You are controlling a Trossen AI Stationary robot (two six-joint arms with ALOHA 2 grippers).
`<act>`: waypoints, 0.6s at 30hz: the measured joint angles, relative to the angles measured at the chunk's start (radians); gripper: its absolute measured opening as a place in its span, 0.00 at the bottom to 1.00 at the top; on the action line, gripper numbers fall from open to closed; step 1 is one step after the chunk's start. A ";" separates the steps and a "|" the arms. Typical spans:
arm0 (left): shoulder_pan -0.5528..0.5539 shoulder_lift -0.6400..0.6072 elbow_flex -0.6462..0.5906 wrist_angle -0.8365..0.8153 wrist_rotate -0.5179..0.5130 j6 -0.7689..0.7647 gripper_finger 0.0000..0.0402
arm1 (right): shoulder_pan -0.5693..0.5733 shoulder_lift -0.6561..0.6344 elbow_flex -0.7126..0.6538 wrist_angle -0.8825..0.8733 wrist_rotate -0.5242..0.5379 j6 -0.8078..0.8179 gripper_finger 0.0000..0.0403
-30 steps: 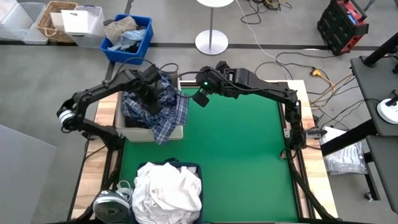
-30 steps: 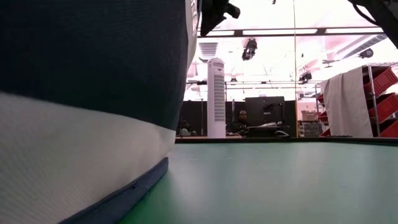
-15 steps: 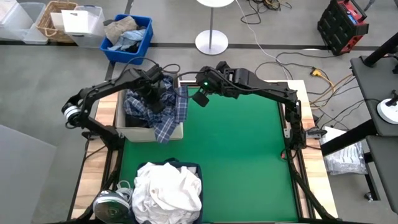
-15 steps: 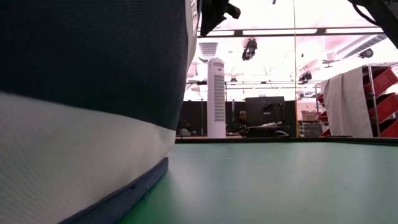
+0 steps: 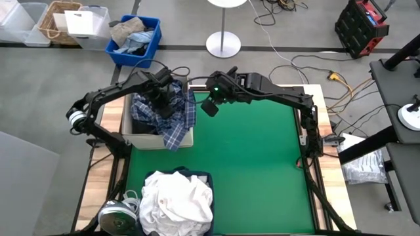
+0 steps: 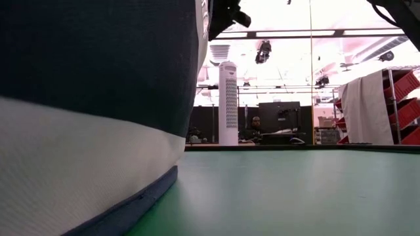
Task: Sort clothes
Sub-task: Put the blue striped long-sleeve polo into the white laundry organizer
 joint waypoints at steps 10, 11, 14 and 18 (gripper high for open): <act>0.001 -0.001 0.095 -0.052 -0.017 0.007 0.00 | 0.005 0.004 -0.269 0.247 -0.104 0.043 0.02; 0.001 -0.001 0.097 -0.053 -0.017 0.007 0.00 | 0.005 0.004 -0.300 0.289 -0.122 0.043 0.02; 0.001 -0.002 0.098 -0.057 -0.017 0.008 0.00 | 0.004 0.005 -0.365 0.429 -0.195 0.024 0.02; 0.001 -0.003 0.092 -0.053 -0.016 0.008 0.00 | 0.012 0.005 -0.416 0.667 -0.275 -0.009 0.02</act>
